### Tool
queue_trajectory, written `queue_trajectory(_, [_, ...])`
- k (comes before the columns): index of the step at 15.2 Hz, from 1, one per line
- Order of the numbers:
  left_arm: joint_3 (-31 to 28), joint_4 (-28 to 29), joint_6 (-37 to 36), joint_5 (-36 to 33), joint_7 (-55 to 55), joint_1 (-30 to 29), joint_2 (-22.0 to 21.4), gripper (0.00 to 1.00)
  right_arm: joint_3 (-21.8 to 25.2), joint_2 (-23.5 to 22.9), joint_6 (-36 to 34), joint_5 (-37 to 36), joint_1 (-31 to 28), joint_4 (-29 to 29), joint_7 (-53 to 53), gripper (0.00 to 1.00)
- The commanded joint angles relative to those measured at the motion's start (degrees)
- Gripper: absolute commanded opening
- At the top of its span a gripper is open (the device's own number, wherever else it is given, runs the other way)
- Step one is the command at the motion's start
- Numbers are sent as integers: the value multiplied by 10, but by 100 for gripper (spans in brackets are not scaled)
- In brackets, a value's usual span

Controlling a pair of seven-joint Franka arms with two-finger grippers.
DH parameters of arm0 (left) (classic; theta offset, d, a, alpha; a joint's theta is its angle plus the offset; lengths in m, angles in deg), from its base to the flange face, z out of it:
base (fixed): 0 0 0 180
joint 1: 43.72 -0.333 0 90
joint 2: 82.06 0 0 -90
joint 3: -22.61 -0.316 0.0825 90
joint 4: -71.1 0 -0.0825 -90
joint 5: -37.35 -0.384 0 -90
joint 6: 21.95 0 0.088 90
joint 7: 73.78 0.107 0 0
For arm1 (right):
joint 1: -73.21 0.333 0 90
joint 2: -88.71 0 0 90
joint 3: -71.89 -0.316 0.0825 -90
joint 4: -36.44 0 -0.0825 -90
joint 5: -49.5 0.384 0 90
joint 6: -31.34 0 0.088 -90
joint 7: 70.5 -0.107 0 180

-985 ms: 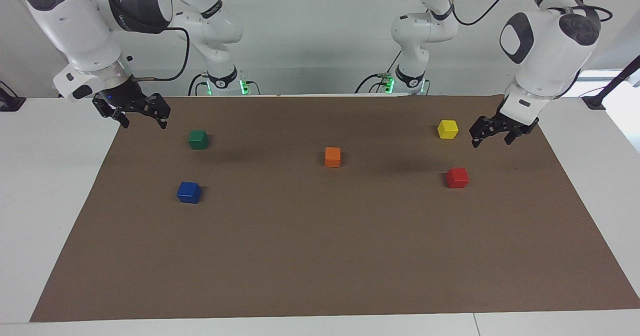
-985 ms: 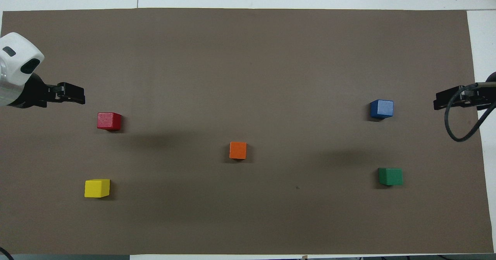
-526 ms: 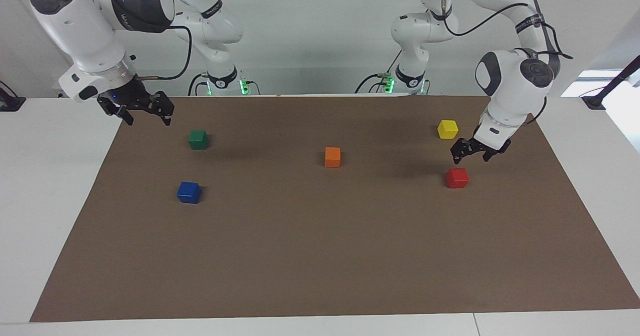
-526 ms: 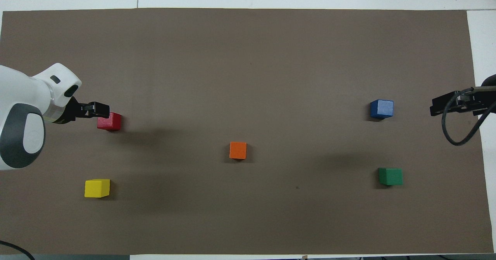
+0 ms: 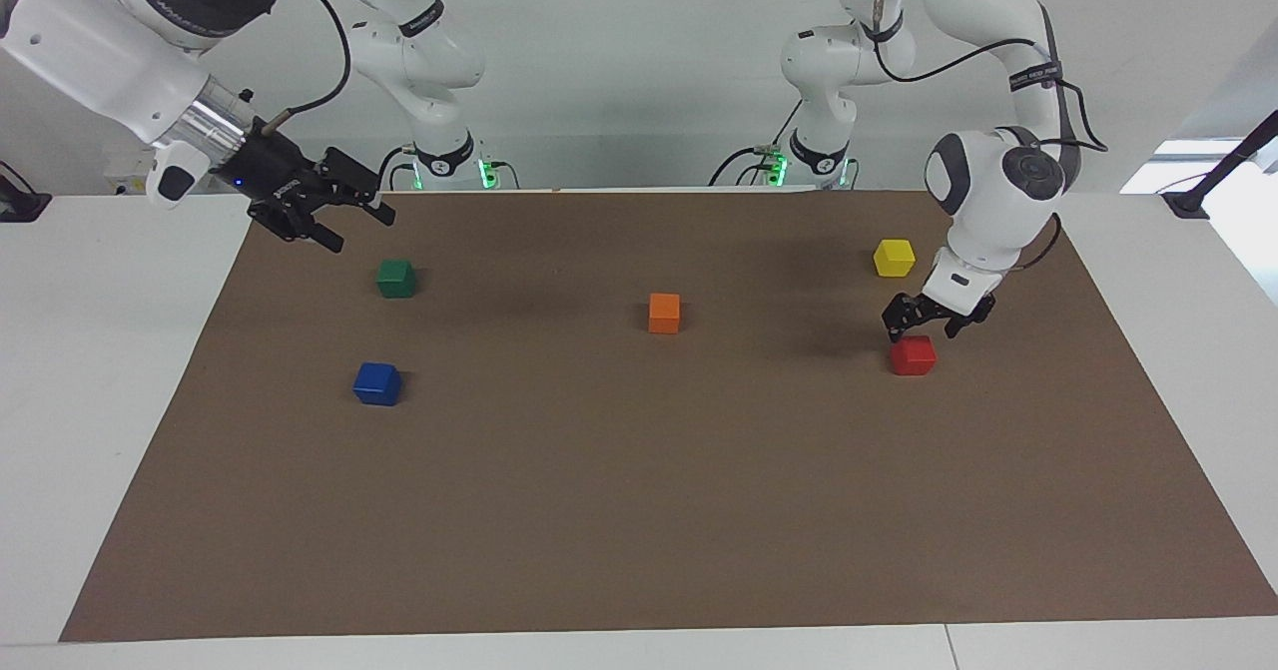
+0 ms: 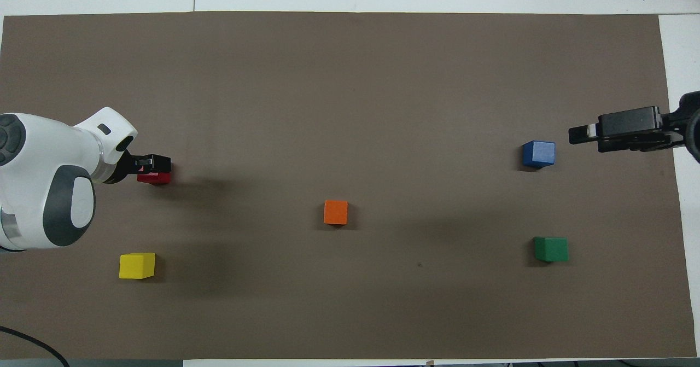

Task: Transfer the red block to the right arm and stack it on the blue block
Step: 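Reach the left gripper down to the red cube and grasp it, then lift the red cube with the left gripper while the right gripper approaches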

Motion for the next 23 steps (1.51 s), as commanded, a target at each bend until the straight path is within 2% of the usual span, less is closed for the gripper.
queue_trajectory(1, [-5,13,34,-2,4,5,7,100,-2,0,1,143,-32,-85,56,100])
queue_trajectory(6, [-5,11,59,-2,16,1,39,100,-3,-17,-35,307,-41,-174,130,100])
queue_trajectory(11, [-5,6,71,-2,13,5,63,100,-4,-84,-138,474,-25,-191,157,100])
queue_trajectory(12, [-5,4,68,-2,10,6,64,79,-4,-111,-168,493,-23,-192,179,100])
queue_trajectory(13, [-6,-5,56,-1,8,4,64,25,-5,-135,-188,509,-22,-192,213,100])
queue_trajectory(14, [-5,-10,39,-2,7,2,64,0,-6,-154,-205,519,-15,-191,240,100])
queue_trajectory(17, [-5,-42,-11,5,5,1,62,0,-6,-185,-248,544,1,-192,306,100])
queue_trajectory(19, [-5,-93,-90,77,-7,4,56,0,-6,-204,-280,577,17,-201,343,100])
queue_trajectory(20, [-4,-119,-133,97,-34,7,53,0,-6,-206,-282,589,36,-209,360,100])
queue_trajectory(23, [20,-190,-238,127,-211,11,44,0,-6,-214,-286,637,67,-214,388,100])
